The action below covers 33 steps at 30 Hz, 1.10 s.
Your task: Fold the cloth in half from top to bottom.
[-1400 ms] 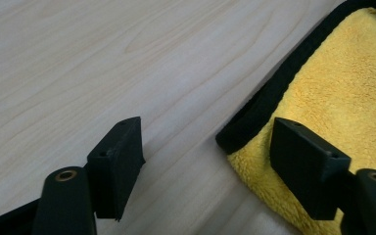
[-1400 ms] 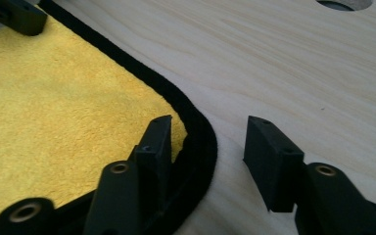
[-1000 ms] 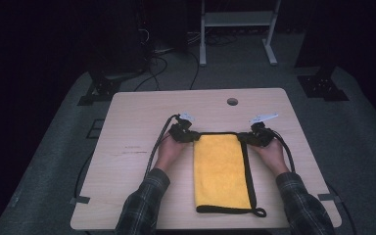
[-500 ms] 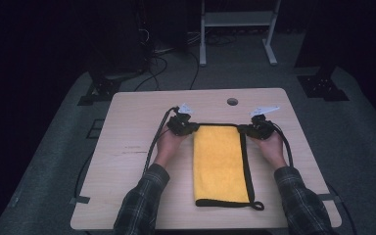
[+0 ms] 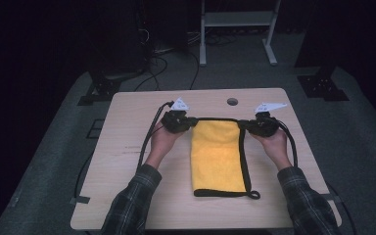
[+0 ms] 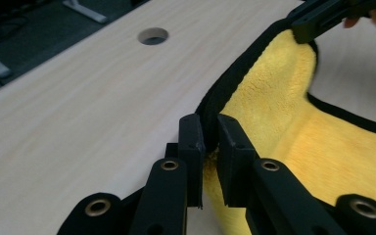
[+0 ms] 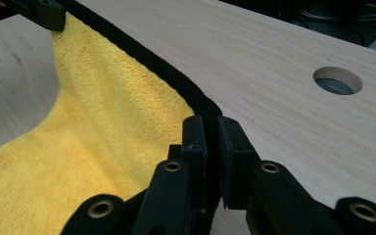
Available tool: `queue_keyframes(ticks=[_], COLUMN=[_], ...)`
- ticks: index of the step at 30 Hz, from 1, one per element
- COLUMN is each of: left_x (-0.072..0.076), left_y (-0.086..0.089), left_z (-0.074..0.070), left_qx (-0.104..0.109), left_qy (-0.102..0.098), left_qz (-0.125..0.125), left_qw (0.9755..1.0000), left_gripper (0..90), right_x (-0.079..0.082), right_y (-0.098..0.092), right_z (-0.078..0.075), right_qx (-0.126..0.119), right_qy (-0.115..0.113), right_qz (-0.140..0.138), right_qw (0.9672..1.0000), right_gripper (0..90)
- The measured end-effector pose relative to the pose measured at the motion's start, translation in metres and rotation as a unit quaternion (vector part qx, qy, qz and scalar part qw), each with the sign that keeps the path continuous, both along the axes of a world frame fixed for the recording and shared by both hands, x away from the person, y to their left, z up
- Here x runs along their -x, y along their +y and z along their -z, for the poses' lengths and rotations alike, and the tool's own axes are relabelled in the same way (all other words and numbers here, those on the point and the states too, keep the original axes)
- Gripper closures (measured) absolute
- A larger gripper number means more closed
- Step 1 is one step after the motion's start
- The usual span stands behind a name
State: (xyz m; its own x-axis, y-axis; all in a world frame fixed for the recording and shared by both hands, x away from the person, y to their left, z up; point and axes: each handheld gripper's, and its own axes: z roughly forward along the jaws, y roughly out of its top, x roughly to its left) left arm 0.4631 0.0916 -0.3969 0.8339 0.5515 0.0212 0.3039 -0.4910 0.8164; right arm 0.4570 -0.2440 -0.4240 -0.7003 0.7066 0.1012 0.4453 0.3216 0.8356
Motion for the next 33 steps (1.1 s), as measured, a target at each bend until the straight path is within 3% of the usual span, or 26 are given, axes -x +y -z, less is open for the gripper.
queue_keyframes(ticks=[4, 8, 10, 22, 33], left_x=[0.013, 0.025, 0.031, 0.077, 0.116], left_y=[0.003, 0.010, 0.013, 0.020, 0.018], left_z=[0.003, 0.009, 0.011, 0.016, 0.029], left_qx=[0.012, 0.050, 0.059, 0.069, 0.053], left_qy=[0.012, 0.038, 0.048, 0.061, 0.091], left_qz=[0.004, 0.018, 0.022, 0.055, 0.073], left_qw=[0.9999, 0.9979, 0.9969, 0.9942, 0.9918], left_gripper=[81.2, 81.0, 81.0, 81.2, 81.2], right_x=[0.014, 0.028, 0.034, 0.078, 0.114], right_y=[-0.001, -0.002, -0.004, -0.005, -0.008], right_z=[0.002, 0.004, 0.004, 0.005, 0.013], right_qx=[0.000, 0.000, -0.009, -0.005, 0.006], right_qy=[0.002, 0.004, 0.013, 0.020, 0.035], right_qz=[-0.018, -0.031, -0.038, -0.068, -0.090], right_qw=[0.9998, 0.9995, 0.9992, 0.9975, 0.9953], right_gripper=[82.1, 82.0, 82.0, 82.0, 81.7])
